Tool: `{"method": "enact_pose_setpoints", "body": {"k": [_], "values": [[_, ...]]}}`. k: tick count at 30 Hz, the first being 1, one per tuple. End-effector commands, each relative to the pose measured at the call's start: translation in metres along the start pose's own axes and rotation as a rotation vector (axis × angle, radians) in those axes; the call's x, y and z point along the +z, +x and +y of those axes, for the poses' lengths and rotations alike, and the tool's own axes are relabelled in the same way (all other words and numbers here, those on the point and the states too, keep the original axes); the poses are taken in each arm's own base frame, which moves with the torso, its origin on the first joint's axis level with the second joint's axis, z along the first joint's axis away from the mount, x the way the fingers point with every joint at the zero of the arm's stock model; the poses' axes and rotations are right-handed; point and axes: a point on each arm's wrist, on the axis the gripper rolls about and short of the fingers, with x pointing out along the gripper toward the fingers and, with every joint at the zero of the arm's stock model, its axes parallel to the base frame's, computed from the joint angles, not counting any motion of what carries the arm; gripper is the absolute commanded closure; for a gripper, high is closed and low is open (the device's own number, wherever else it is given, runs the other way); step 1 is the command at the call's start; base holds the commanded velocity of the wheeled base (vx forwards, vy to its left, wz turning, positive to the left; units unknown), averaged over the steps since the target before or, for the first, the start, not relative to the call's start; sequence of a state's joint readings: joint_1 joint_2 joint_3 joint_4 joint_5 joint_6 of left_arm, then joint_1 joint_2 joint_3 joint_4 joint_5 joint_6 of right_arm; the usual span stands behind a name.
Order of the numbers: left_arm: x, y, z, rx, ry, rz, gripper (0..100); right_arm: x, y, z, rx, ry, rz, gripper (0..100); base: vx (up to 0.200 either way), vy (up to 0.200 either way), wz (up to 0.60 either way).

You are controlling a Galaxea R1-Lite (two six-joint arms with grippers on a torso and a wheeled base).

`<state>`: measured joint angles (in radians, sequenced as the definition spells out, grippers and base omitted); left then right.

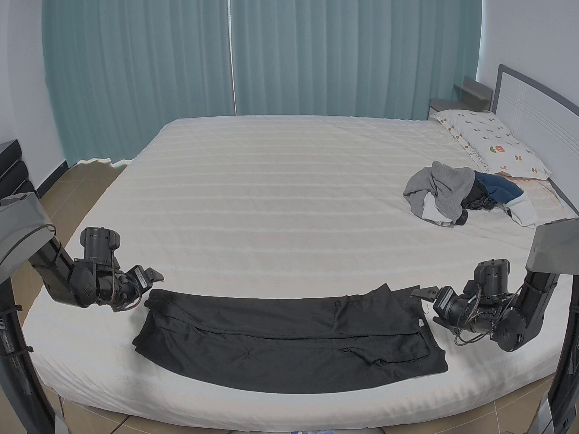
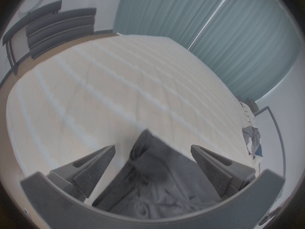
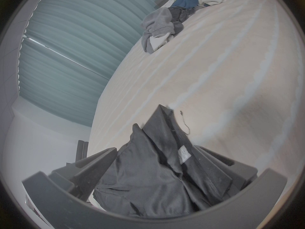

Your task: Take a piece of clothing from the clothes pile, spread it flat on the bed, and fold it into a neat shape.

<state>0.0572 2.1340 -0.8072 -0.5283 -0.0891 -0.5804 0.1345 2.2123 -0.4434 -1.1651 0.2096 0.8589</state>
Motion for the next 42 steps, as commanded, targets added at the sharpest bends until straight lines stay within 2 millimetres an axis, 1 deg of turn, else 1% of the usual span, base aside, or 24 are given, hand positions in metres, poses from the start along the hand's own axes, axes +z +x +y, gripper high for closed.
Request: {"method": "enact_pose_setpoints", "body": {"k": [1,2,3,4,5,9,11,13,18,20,21,22,26,28,35,38,39,42], "values": [[-0.02,-0.027,0.009,-0.021,-0.091,0.07,0,-0.019,-0.02,-0.005,-0.019,0.012,0.046,0,-0.2,0.0,0.0],[-0.021,-0.029,0.01,-0.025,-0.104,0.079,0,-0.021,-0.022,-0.006,-0.02,0.014,0.05,0,-0.2,0.0,0.0],[-0.028,-0.033,0.013,-0.033,-0.129,0.109,0,-0.027,-0.027,-0.007,-0.016,0.034,0.057,0,-0.2,0.0,0.0],[-0.029,-0.034,0.014,-0.034,-0.131,0.115,0,-0.027,-0.029,-0.007,-0.015,0.041,0.056,0,-0.2,0.0,0.0],[-0.034,-0.038,0.016,-0.037,-0.135,0.136,0,-0.032,-0.031,-0.008,0.004,0.076,0.054,0,-0.2,0.0,0.0],[-0.046,-0.043,0.023,-0.026,-0.145,0.161,0,-0.037,-0.033,-0.014,0.052,0.11,0.014,0,-0.2,0.0,0.0],[-0.048,-0.042,0.025,-0.026,-0.146,0.162,0,-0.038,-0.033,-0.016,0.056,0.111,0.012,0,-0.2,0.0,0.0],[-0.048,-0.04,0.025,-0.04,-0.15,0.137,0,-0.043,-0.032,-0.019,0.039,0.114,0.03,0,0.0,0.0,0.0],[-0.051,-0.022,0.027,-0.024,-0.214,0.129,0,-0.044,-0.033,-0.019,0.035,0.119,0.033,0,0.0,0.0,0.0],[-0.053,-0.016,0.029,-0.014,-0.22,0.121,0,-0.045,-0.033,-0.019,0.034,0.117,0.038,0,0.0,0.0,0.0],[-0.053,-0.016,0.029,-0.014,-0.22,0.121,0,-0.045,-0.033,-0.019,0.034,0.117,0.038,0,0.0,0.0,0.0],[-0.054,-0.011,0.031,-0.001,-0.218,0.103,0,-0.046,-0.033,-0.018,0.039,0.113,0.041,0,0.0,0.0,0.0],[-0.053,-0.005,0.031,0.021,-0.216,0.069,0,-0.046,-0.032,-0.017,0.044,0.108,0.044,0,0.0,0.0,0.0],[-0.057,0.001,0.03,0.043,-0.213,0.072,0,-0.047,-0.032,-0.017,0.044,0.107,0.046,0,0.0,0.0,0.0],[-0.06,0.015,0.024,0.09,-0.205,0.034,0,-0.047,-0.033,-0.016,0.04,0.105,0.041,0,0.0,0.0,0.0],[-0.059,0.016,0.024,0.101,-0.204,0.022,0,-0.052,-0.033,-0.014,0.041,0.092,0.056,0,0.0,0.0,0.0],[-0.06,0.016,0.024,0.104,-0.205,0.021,100,-0.053,-0.033,-0.013,0.042,0.088,0.059,0,0.0,0.0,0.0],[-0.059,0.016,0.026,0.119,-0.208,0.01,100,-0.054,-0.033,-0.012,0.045,0.084,0.064,0,0.0,0.0,0.0]]}}
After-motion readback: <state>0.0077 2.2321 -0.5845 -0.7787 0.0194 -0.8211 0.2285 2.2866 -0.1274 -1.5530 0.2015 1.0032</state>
